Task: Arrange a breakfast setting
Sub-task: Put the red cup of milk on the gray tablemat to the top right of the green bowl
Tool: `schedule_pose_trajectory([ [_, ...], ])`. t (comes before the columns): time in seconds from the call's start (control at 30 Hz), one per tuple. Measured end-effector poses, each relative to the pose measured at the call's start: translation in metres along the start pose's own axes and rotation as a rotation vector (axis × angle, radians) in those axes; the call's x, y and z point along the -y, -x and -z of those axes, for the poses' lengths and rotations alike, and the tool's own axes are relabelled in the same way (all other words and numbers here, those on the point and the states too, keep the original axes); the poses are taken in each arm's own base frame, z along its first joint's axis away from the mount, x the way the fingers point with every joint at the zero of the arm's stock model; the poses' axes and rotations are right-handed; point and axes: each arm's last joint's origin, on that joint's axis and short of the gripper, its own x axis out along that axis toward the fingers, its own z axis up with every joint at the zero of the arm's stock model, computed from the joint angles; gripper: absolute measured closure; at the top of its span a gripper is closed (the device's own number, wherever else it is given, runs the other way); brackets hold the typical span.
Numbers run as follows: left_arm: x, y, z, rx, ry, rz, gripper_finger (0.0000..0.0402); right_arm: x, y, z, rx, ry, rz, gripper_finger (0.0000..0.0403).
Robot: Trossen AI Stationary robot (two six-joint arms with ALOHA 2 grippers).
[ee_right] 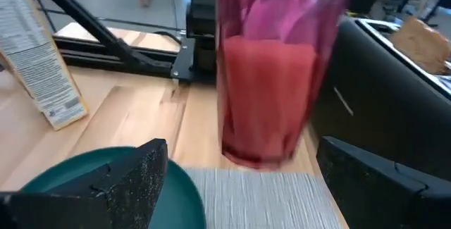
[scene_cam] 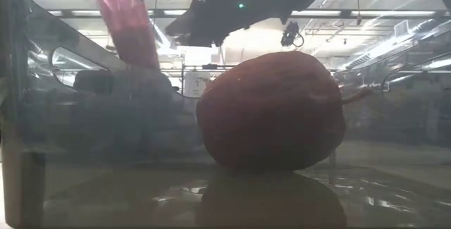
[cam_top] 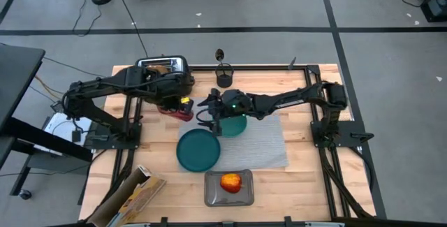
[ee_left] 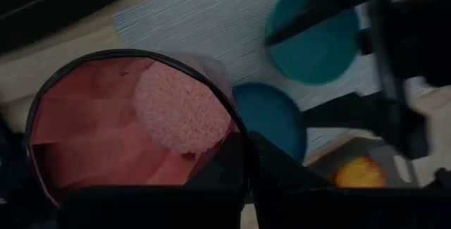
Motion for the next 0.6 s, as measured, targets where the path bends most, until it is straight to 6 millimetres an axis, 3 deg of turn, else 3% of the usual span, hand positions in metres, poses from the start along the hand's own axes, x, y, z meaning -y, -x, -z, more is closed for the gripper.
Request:
schedule_pose_trajectory([
  [0.27,0.012,-0.002,0.005,-0.001,-0.007,0.035,0.0388,0.015,-0.019,0.003,0.045,-0.007,-0.077,0.0036],
  [0.6,0.023,-0.003,0.003,0.037,-0.002,0.108,0.0388,0.019,-0.023,0.01,0.054,-0.011,-0.138,0.0029],
])
